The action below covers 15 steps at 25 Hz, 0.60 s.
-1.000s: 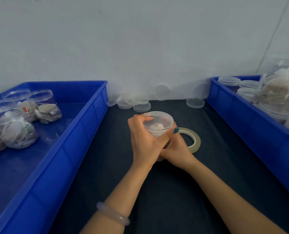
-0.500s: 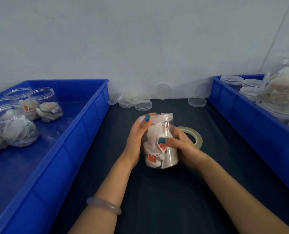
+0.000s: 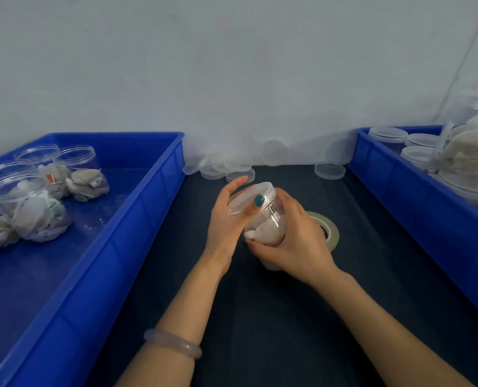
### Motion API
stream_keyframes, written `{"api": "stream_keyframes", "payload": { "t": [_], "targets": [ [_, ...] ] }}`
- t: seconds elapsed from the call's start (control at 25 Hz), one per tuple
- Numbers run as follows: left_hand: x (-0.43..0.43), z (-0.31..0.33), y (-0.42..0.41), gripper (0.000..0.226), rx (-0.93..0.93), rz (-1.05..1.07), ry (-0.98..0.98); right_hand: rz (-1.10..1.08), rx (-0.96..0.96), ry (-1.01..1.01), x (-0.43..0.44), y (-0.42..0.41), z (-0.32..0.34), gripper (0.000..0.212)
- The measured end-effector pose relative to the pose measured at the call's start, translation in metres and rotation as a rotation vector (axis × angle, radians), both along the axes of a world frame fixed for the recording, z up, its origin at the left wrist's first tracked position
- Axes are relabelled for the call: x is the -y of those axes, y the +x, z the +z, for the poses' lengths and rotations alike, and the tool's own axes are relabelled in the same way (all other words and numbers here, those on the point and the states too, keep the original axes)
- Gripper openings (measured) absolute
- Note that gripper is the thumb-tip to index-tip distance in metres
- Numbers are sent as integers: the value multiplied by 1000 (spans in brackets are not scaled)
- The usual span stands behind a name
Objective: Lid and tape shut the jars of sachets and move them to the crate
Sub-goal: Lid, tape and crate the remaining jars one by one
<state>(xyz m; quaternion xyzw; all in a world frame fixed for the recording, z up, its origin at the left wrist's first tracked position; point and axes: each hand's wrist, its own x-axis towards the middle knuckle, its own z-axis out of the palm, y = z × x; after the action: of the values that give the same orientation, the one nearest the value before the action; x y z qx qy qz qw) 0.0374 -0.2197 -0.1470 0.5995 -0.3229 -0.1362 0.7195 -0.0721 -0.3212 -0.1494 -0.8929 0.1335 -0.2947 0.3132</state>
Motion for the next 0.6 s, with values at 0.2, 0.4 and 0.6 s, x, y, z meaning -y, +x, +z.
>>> {"api": "stream_keyframes", "payload": {
  "t": [0.2, 0.4, 0.6],
  "targets": [
    [-5, 1, 1, 71, 77, -39, 36, 218, -91, 322, 13, -2, 4, 74],
    [-7, 6, -1, 66, 109, -46, 51, 303, -92, 394, 18, -1, 5, 70],
    [-7, 9, -5, 96, 165, -47, 19, 351, -140, 466, 21, 1, -4, 79]
  ]
}}
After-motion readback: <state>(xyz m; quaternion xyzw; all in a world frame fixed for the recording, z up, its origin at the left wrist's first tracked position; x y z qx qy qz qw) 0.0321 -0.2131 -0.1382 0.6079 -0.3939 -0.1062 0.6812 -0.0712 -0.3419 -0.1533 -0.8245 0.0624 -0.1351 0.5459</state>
